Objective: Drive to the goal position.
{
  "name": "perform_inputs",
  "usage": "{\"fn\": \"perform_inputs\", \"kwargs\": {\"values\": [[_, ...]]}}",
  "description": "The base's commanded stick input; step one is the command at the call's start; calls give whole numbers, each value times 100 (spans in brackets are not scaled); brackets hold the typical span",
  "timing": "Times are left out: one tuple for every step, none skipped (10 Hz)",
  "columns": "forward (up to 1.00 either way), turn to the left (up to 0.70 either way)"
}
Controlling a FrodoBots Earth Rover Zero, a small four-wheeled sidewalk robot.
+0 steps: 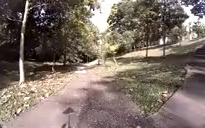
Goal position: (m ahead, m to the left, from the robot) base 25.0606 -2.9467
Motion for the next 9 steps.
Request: {"fn": "perform_inputs", "kwargs": {"values": [[0,0],[0,0],[0,33],[0,45],[0,45],[0,45],[0,24],[0,0],[0,0]]}}
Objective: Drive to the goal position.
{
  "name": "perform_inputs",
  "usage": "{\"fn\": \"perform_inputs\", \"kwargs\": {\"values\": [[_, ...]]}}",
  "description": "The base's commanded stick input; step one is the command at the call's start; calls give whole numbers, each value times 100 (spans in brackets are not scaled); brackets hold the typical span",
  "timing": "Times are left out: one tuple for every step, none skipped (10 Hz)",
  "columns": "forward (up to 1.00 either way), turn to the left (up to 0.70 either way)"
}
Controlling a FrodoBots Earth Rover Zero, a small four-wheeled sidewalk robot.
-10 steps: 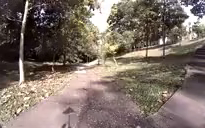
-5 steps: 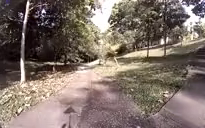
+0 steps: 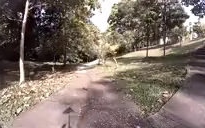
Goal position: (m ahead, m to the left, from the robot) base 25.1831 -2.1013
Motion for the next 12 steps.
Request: {"fn": "perform_inputs", "kwargs": {"values": [[0,0],[0,0],[0,0],[0,0],[0,0],[0,0],[0,0],[0,27],[0,45],[0,45],[0,45],[0,45]]}}
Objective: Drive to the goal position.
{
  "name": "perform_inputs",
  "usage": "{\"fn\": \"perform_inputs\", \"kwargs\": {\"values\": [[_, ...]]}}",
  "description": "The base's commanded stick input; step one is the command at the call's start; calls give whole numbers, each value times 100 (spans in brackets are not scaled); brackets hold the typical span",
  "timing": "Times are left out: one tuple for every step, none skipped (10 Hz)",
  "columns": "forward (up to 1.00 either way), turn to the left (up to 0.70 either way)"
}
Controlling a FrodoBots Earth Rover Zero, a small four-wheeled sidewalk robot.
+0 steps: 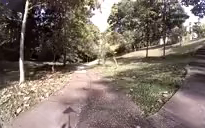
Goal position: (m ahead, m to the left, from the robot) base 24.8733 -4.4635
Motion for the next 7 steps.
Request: {"fn": "perform_inputs", "kwargs": {"values": [[0,45],[0,45],[0,45],[0,45],[0,45],[0,45],[0,29]]}}
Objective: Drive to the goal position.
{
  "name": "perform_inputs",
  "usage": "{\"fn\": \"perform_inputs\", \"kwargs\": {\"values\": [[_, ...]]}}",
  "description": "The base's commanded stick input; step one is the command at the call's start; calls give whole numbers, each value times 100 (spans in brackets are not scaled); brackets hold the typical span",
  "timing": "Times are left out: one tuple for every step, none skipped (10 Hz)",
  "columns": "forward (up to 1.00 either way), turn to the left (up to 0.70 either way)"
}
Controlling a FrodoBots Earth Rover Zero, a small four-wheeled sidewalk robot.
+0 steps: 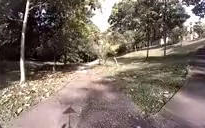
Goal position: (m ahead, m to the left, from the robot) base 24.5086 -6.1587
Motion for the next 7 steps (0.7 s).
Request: {"fn": "perform_inputs", "kwargs": {"values": [[0,1],[0,0],[0,0],[0,0],[0,0],[0,0],[0,0]]}}
